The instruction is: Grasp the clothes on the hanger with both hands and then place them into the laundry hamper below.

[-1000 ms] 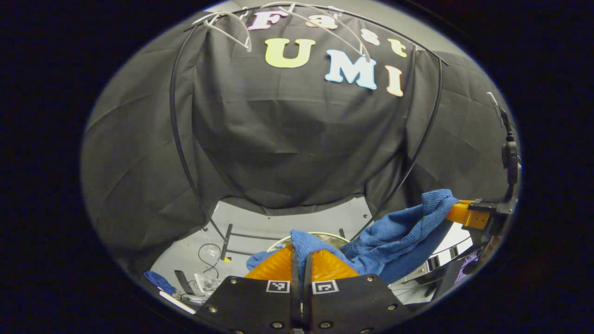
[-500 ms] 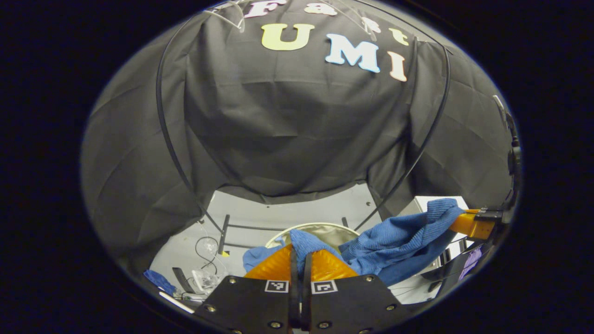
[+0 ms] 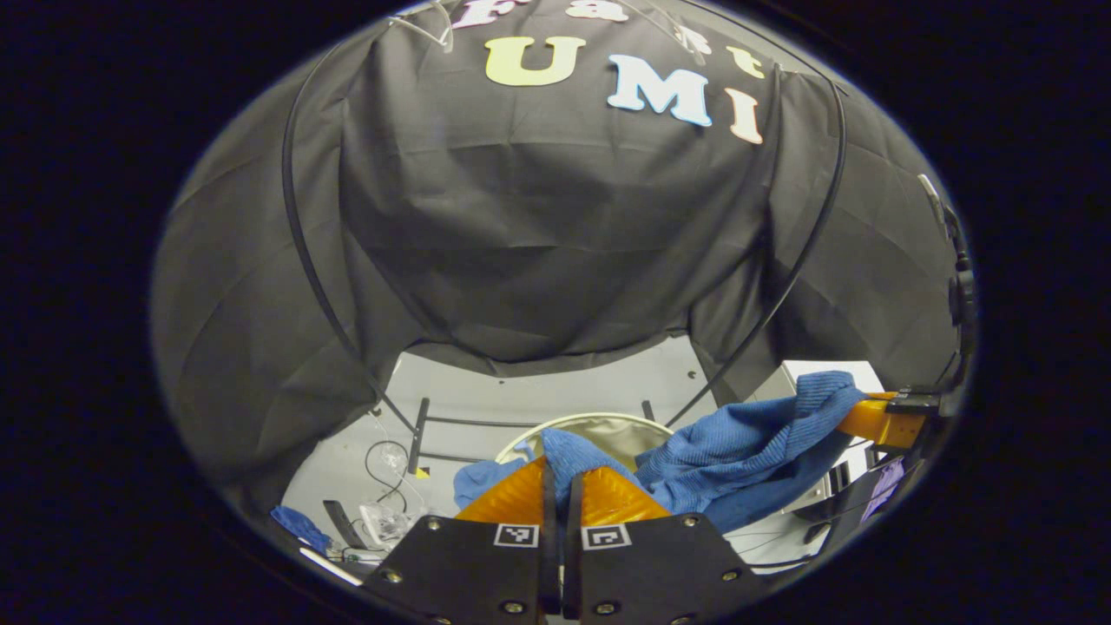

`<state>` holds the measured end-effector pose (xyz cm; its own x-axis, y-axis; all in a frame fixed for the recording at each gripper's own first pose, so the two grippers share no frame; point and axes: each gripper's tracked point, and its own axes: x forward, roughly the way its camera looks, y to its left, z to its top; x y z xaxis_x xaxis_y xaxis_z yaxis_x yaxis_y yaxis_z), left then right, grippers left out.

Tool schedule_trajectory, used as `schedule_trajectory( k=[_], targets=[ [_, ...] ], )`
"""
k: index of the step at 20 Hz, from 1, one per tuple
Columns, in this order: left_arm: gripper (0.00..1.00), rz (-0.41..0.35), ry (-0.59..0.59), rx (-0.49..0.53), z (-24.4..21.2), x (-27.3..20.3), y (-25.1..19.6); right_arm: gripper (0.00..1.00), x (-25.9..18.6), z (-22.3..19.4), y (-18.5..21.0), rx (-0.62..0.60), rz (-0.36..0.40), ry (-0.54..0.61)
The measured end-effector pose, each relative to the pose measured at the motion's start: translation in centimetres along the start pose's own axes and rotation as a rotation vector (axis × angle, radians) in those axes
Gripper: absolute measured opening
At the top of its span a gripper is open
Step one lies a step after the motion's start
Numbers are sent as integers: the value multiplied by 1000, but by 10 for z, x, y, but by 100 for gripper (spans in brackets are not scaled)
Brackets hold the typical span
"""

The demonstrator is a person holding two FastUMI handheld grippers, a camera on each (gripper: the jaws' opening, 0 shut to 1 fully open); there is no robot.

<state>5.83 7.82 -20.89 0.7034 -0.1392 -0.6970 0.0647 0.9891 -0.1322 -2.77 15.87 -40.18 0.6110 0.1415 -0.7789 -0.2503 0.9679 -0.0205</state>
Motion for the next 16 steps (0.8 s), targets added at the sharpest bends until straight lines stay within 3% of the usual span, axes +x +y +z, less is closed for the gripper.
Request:
schedule_trajectory(
  k=[4,5,6,7,9,10,11,12,16],
  targets=[
    [8,29,27,10,-5,-4,7,12,-3,-15,4,11,35,50],
    [8,38,36,3,-7,-5,8,22,-3,-18,6,10,45,63],
    [10,36,41,0,-8,-9,6,40,-3,-22,7,9,55,74],
    [20,37,33,5,-5,-12,7,58,-8,-23,6,8,57,78],
    [63,50,5,31,2,-11,13,92,-16,-23,1,16,44,77],
    [85,70,-9,44,6,-15,18,96,-22,-18,-1,27,44,65],
    [85,85,-22,56,11,-19,20,97,-28,-10,-4,37,44,48],
    [94,96,-41,64,19,-27,20,96,-34,-1,-7,46,43,26],
    [90,138,-181,107,84,-85,19,96,-71,62,-27,75,30,-133]
  ],
)
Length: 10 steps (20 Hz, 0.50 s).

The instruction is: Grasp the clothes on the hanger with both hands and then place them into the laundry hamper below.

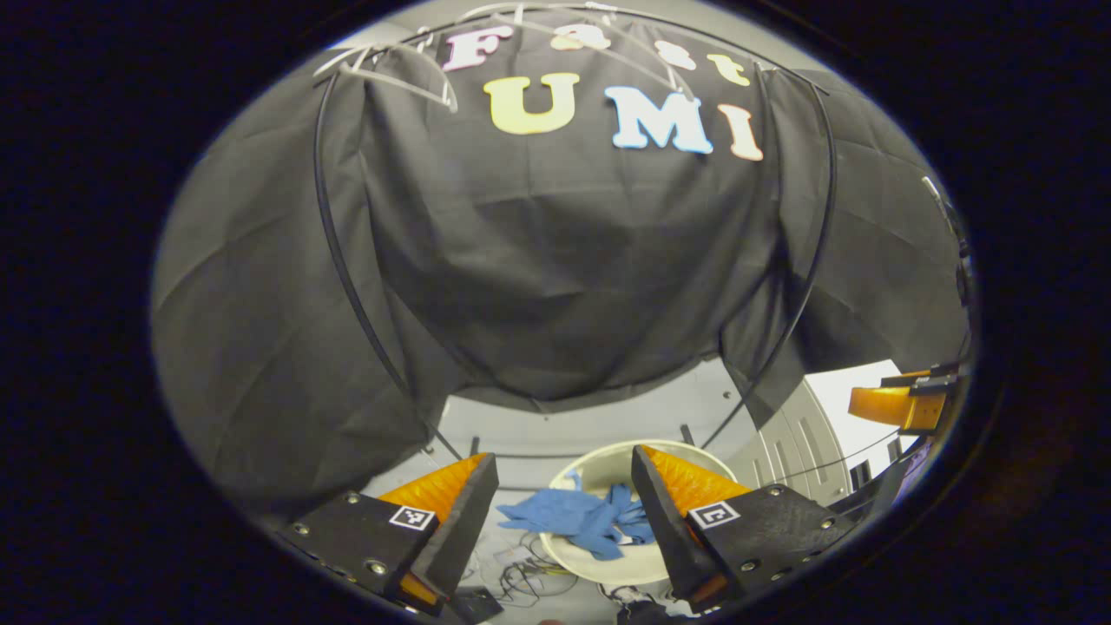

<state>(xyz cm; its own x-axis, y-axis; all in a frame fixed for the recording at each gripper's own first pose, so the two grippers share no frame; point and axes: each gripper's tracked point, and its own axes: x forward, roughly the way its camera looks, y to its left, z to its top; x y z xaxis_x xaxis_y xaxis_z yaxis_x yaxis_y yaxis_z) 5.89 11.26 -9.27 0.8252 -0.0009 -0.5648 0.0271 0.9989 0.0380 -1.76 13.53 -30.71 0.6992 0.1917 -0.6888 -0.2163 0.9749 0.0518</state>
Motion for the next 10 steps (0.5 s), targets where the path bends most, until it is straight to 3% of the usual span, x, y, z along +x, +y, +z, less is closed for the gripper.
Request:
schedule_trajectory(
  k=[4,5,6,7,10],
  targets=[
    [89,16,-197,16,92,-65,5,95,-36,83,-5,-9,1,-215],
    [96,22,-247,14,115,-83,5,95,-48,101,-4,-17,4,-267],
    [96,28,-299,8,136,-103,7,95,-60,120,-1,-29,10,-321],
    [96,31,-346,-5,158,-120,9,92,-74,139,4,-49,17,-377],
    [95,30,-462,-70,216,-164,15,95,-117,189,8,-125,19,-546]
  ],
)
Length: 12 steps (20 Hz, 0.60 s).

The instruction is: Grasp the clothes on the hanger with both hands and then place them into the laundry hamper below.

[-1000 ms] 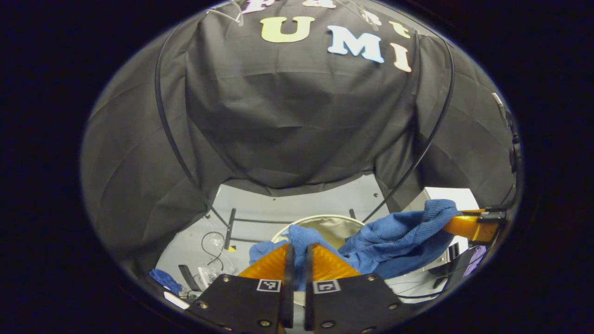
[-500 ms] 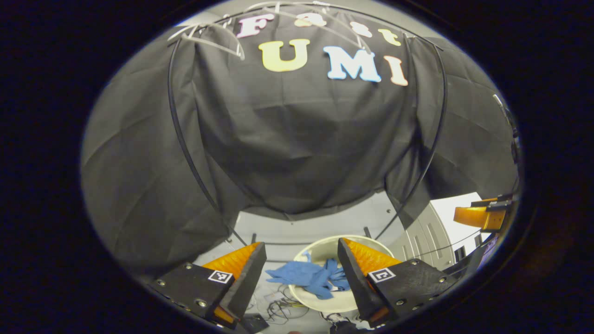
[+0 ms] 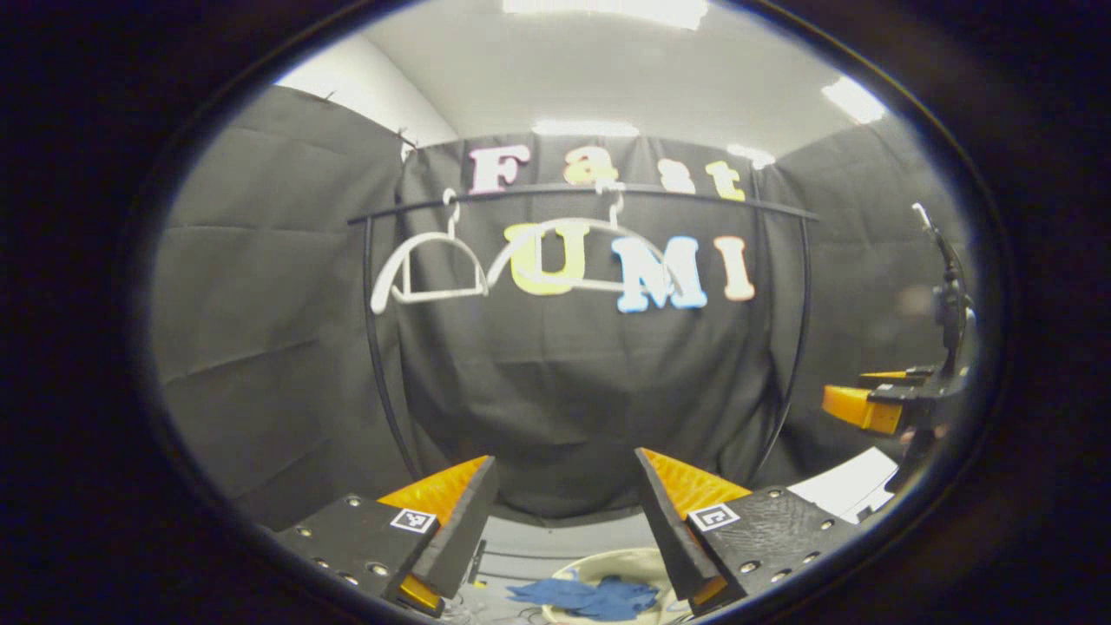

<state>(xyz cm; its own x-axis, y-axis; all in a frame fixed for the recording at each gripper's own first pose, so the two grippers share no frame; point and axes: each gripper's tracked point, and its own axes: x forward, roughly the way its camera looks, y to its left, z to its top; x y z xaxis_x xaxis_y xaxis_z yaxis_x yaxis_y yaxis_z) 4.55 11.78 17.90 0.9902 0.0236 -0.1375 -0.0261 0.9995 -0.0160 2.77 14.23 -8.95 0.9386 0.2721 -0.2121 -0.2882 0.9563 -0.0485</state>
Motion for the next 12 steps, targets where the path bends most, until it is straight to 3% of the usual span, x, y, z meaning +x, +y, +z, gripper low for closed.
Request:
schedule_trajectory(
  k=[2,4,6,8,12],
  targets=[
    [95,10,-71,-43,22,-11,1,92,1,34,-3,-36,-2,-108],
    [95,31,-136,-74,46,-29,3,95,-9,48,-6,-25,2,-151],
    [94,66,-191,-98,72,-55,8,92,-21,50,-8,8,24,-144],
    [94,84,-263,-112,89,-79,12,95,-27,55,-26,18,-2,-155],
    [94,123,-278,-100,84,-104,23,93,-36,50,-60,18,-51,-134]
  ],
)
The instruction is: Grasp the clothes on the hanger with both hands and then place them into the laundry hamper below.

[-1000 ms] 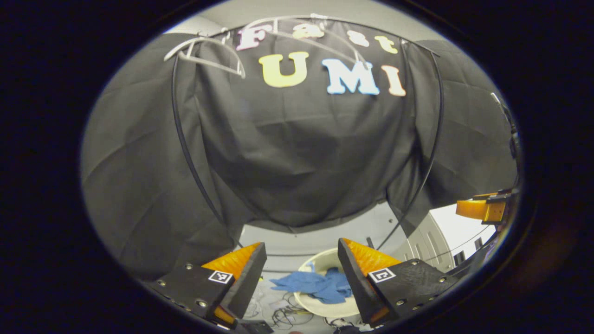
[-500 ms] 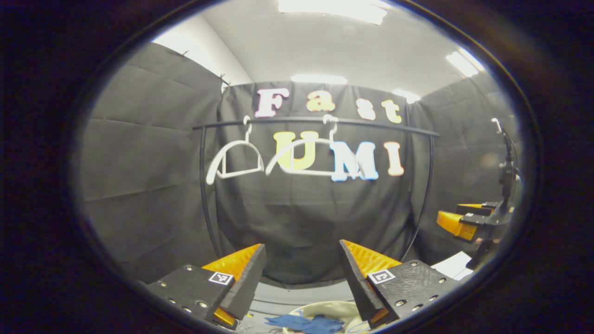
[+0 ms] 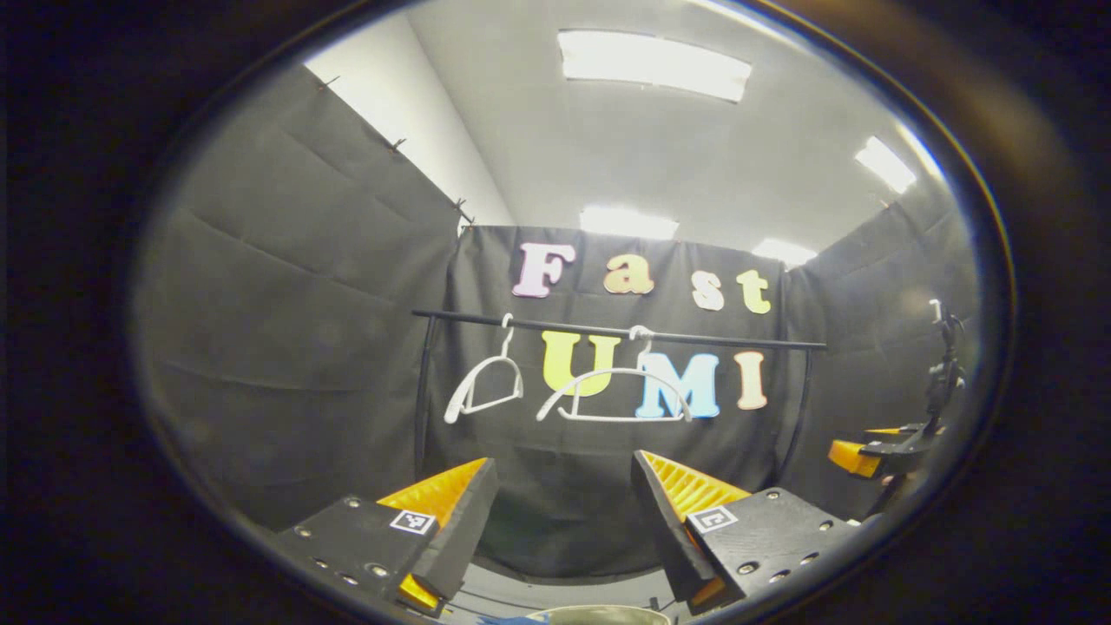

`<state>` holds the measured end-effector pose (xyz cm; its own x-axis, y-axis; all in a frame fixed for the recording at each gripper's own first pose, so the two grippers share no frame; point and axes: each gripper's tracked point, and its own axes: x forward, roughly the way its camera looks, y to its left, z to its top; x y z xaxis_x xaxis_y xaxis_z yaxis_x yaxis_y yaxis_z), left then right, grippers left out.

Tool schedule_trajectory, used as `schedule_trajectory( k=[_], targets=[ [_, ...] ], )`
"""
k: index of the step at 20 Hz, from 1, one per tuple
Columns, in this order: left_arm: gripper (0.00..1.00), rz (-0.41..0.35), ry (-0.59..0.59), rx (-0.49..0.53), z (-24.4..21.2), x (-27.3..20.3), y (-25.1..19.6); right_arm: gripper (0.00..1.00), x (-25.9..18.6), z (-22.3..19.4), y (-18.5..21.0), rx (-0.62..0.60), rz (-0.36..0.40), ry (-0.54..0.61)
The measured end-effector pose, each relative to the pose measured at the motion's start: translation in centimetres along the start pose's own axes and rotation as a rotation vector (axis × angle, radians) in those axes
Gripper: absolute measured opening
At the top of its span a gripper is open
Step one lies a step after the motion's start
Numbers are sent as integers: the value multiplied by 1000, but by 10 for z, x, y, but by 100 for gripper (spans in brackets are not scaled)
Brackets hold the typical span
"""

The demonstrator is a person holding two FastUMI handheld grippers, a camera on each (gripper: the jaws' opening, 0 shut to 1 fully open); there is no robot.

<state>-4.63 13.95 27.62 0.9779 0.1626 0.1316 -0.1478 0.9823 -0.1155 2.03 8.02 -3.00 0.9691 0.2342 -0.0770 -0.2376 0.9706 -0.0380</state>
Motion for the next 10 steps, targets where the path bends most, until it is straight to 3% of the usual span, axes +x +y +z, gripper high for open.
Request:
schedule_trajectory(
  k=[3,10],
  targets=[
    [94,40,36,25,-7,-7,6,96,1,4,-12,-1,-12,5],
    [95,10,66,20,-20,-7,-16,96,3,22,13,-1,55,-40]
  ],
)
